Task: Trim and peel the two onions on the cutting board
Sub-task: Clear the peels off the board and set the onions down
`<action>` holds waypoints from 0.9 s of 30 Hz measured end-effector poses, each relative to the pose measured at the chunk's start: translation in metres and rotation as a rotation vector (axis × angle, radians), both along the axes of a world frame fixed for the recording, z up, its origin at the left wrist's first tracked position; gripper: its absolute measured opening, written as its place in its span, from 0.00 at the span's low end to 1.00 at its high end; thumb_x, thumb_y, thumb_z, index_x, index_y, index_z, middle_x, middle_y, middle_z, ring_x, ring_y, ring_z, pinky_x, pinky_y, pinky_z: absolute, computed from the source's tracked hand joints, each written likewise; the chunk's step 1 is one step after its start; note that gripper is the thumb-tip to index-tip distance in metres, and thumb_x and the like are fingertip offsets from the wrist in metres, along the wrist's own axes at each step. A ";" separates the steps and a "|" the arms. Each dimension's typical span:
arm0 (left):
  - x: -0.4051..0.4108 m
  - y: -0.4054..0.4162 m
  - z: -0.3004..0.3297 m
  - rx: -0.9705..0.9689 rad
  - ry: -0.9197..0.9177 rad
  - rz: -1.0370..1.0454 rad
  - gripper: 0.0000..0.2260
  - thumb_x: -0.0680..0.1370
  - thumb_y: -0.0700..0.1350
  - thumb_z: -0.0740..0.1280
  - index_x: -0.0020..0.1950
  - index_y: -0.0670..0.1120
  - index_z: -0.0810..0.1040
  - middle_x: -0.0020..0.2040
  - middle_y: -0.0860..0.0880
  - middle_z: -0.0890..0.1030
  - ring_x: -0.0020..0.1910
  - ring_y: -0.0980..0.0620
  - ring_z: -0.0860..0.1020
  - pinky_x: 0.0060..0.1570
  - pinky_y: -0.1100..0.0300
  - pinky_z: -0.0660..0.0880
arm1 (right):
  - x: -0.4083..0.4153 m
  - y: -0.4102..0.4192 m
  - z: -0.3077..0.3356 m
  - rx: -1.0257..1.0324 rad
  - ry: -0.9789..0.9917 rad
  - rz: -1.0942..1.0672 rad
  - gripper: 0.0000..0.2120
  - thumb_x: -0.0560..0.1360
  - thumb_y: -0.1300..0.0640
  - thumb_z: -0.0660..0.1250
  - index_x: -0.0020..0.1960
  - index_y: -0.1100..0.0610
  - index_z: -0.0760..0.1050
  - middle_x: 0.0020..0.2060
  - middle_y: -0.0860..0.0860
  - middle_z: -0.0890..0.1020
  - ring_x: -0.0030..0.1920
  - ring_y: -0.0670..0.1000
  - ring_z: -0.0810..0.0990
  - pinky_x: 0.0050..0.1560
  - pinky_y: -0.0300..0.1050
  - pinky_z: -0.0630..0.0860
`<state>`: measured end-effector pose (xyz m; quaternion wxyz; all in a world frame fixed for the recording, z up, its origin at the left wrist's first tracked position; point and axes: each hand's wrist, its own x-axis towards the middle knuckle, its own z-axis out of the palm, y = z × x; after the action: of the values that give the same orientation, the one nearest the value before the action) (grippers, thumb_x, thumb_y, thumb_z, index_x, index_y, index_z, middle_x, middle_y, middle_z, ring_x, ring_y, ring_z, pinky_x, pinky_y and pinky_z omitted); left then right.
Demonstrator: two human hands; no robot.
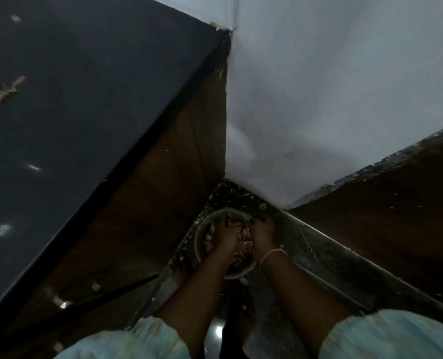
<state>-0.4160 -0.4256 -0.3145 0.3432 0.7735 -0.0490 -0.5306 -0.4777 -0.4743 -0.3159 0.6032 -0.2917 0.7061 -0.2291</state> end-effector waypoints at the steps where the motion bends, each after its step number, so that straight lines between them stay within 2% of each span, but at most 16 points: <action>1: -0.005 -0.007 0.019 -0.052 -0.019 0.023 0.18 0.82 0.44 0.59 0.72 0.47 0.72 0.69 0.43 0.77 0.66 0.42 0.77 0.67 0.46 0.74 | 0.003 -0.002 0.019 -0.023 -0.052 -0.019 0.14 0.77 0.62 0.61 0.61 0.61 0.77 0.56 0.58 0.81 0.55 0.59 0.80 0.61 0.53 0.76; 3: -0.014 -0.026 0.073 -0.216 -0.032 0.075 0.17 0.82 0.40 0.59 0.71 0.44 0.73 0.69 0.44 0.76 0.66 0.45 0.75 0.67 0.55 0.70 | 0.007 -0.010 0.064 -0.101 -0.090 -0.085 0.13 0.78 0.64 0.60 0.62 0.59 0.75 0.58 0.57 0.80 0.57 0.58 0.79 0.63 0.55 0.75; 5: -0.016 -0.044 0.124 -0.366 -0.055 0.045 0.16 0.83 0.37 0.59 0.70 0.42 0.75 0.67 0.46 0.77 0.66 0.50 0.75 0.62 0.64 0.70 | 0.011 -0.022 0.109 -0.206 -0.089 -0.138 0.16 0.79 0.64 0.60 0.66 0.58 0.72 0.61 0.57 0.77 0.60 0.57 0.77 0.65 0.54 0.74; 9: 0.019 -0.058 0.222 -0.665 -0.133 0.070 0.14 0.82 0.35 0.60 0.62 0.48 0.79 0.60 0.52 0.80 0.58 0.60 0.77 0.58 0.72 0.73 | 0.035 -0.043 0.207 -0.429 -0.197 -0.187 0.12 0.80 0.59 0.62 0.62 0.54 0.75 0.59 0.52 0.79 0.57 0.49 0.79 0.59 0.49 0.78; 11: 0.058 -0.053 0.265 -0.783 -0.269 0.149 0.14 0.82 0.36 0.62 0.58 0.52 0.80 0.57 0.55 0.81 0.56 0.62 0.78 0.59 0.69 0.74 | 0.061 -0.046 0.248 -0.549 -0.221 -0.114 0.10 0.80 0.60 0.62 0.59 0.55 0.75 0.56 0.49 0.80 0.57 0.47 0.78 0.58 0.42 0.77; 13: 0.110 -0.040 0.296 -0.849 -0.451 0.213 0.12 0.81 0.38 0.63 0.58 0.53 0.80 0.57 0.55 0.82 0.57 0.60 0.79 0.61 0.63 0.75 | 0.096 -0.043 0.278 -0.689 -0.212 0.061 0.10 0.79 0.61 0.64 0.59 0.55 0.74 0.55 0.48 0.79 0.58 0.49 0.78 0.56 0.32 0.74; 14: 0.134 -0.032 0.303 -0.848 -0.543 0.234 0.11 0.81 0.39 0.64 0.58 0.52 0.81 0.57 0.54 0.83 0.58 0.59 0.80 0.62 0.60 0.76 | 0.110 -0.036 0.284 -0.758 -0.175 0.181 0.12 0.78 0.60 0.65 0.61 0.55 0.73 0.56 0.49 0.78 0.59 0.49 0.77 0.58 0.33 0.73; 16: 0.199 -0.007 0.314 -0.784 -0.731 0.318 0.11 0.80 0.41 0.64 0.59 0.49 0.82 0.58 0.51 0.83 0.59 0.55 0.80 0.64 0.54 0.76 | 0.154 -0.016 0.289 -0.912 -0.074 0.529 0.22 0.75 0.53 0.68 0.68 0.54 0.70 0.64 0.52 0.75 0.65 0.51 0.73 0.67 0.45 0.71; 17: 0.226 0.005 0.314 -0.692 -0.818 0.326 0.12 0.80 0.41 0.64 0.62 0.48 0.81 0.60 0.50 0.83 0.61 0.53 0.80 0.65 0.51 0.74 | 0.171 -0.001 0.284 -0.964 -0.019 0.720 0.29 0.74 0.48 0.69 0.72 0.54 0.66 0.69 0.55 0.71 0.69 0.53 0.69 0.71 0.50 0.67; 18: 0.262 0.020 0.312 -0.564 -0.923 0.313 0.14 0.80 0.40 0.64 0.65 0.46 0.79 0.64 0.47 0.81 0.65 0.49 0.77 0.69 0.48 0.71 | 0.195 0.013 0.279 -1.015 0.049 0.896 0.37 0.72 0.42 0.67 0.75 0.56 0.61 0.73 0.57 0.65 0.74 0.55 0.63 0.74 0.53 0.61; 20: 0.312 0.046 0.305 -0.208 -1.049 0.215 0.19 0.82 0.41 0.62 0.73 0.44 0.71 0.74 0.44 0.72 0.75 0.44 0.67 0.76 0.42 0.59 | 0.224 0.039 0.262 -1.098 0.268 1.152 0.47 0.70 0.31 0.60 0.78 0.57 0.52 0.78 0.61 0.54 0.78 0.58 0.52 0.77 0.58 0.51; 21: 0.335 0.060 0.301 -0.065 -1.049 0.193 0.21 0.83 0.42 0.60 0.76 0.44 0.66 0.77 0.44 0.66 0.78 0.44 0.60 0.77 0.41 0.53 | 0.240 0.048 0.257 -1.160 0.384 1.232 0.48 0.70 0.29 0.56 0.79 0.58 0.50 0.78 0.61 0.51 0.78 0.59 0.50 0.76 0.60 0.47; 23: 0.367 0.079 0.295 0.077 -0.991 0.149 0.24 0.84 0.44 0.58 0.80 0.43 0.59 0.81 0.44 0.58 0.81 0.43 0.53 0.77 0.42 0.49 | 0.265 0.055 0.250 -1.294 0.535 1.302 0.46 0.73 0.28 0.52 0.79 0.59 0.50 0.78 0.61 0.50 0.78 0.59 0.48 0.76 0.62 0.46; 27: 0.392 0.091 0.286 0.148 -0.946 0.062 0.28 0.84 0.43 0.57 0.82 0.42 0.49 0.83 0.44 0.50 0.81 0.43 0.47 0.78 0.45 0.46 | 0.315 0.037 0.249 -1.350 0.573 1.372 0.45 0.75 0.28 0.49 0.80 0.59 0.48 0.79 0.59 0.47 0.79 0.57 0.45 0.77 0.60 0.46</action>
<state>-0.0237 -0.3348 -0.0287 0.2429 0.9536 -0.1385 -0.1120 -0.1624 -0.4375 -0.0666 0.1204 -0.9608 0.2262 -0.1058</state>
